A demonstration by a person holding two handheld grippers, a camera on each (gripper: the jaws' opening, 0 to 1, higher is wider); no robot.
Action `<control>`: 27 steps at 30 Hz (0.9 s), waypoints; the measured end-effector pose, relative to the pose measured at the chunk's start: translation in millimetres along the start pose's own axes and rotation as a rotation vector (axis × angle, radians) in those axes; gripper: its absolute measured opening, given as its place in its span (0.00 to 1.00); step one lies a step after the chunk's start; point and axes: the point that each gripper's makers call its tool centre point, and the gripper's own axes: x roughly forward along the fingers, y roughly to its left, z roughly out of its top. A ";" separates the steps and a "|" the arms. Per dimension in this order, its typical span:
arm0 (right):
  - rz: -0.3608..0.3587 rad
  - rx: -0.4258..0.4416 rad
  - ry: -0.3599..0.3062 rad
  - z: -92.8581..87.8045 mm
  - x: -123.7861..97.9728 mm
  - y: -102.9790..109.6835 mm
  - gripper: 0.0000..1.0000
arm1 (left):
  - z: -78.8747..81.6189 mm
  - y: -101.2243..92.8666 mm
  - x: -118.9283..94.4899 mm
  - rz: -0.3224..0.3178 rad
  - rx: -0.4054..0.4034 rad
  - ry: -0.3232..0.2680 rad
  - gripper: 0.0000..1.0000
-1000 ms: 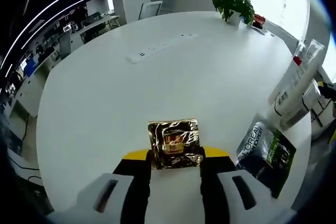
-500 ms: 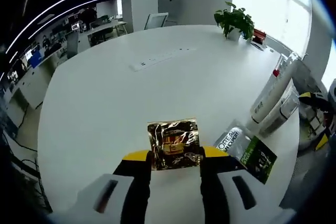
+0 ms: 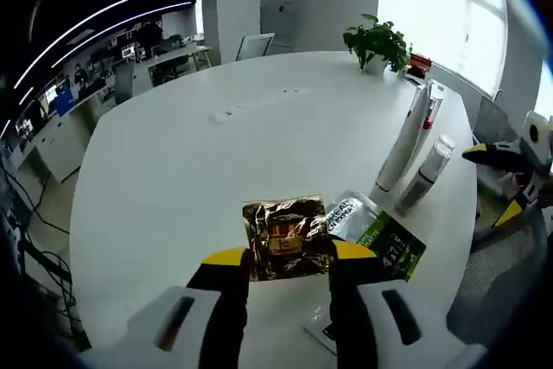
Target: Arrange the skincare products in the storage area until every visible bottle or jar stands upright without overlapping.
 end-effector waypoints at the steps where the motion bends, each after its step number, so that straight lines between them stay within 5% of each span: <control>1: 0.005 -0.001 -0.003 1.0 -0.2 1.5 0.79 | -1.1 -6.0 -3.9 -0.002 0.000 -0.004 0.38; 14: 0.092 0.015 -0.025 6.2 1.4 18.8 0.61 | -8.7 -49.8 -38.0 -0.011 0.019 -0.062 0.38; 27: 0.300 0.132 -0.065 33.2 15.7 70.5 0.33 | -10.5 -95.3 -61.9 -0.020 0.078 -0.100 0.39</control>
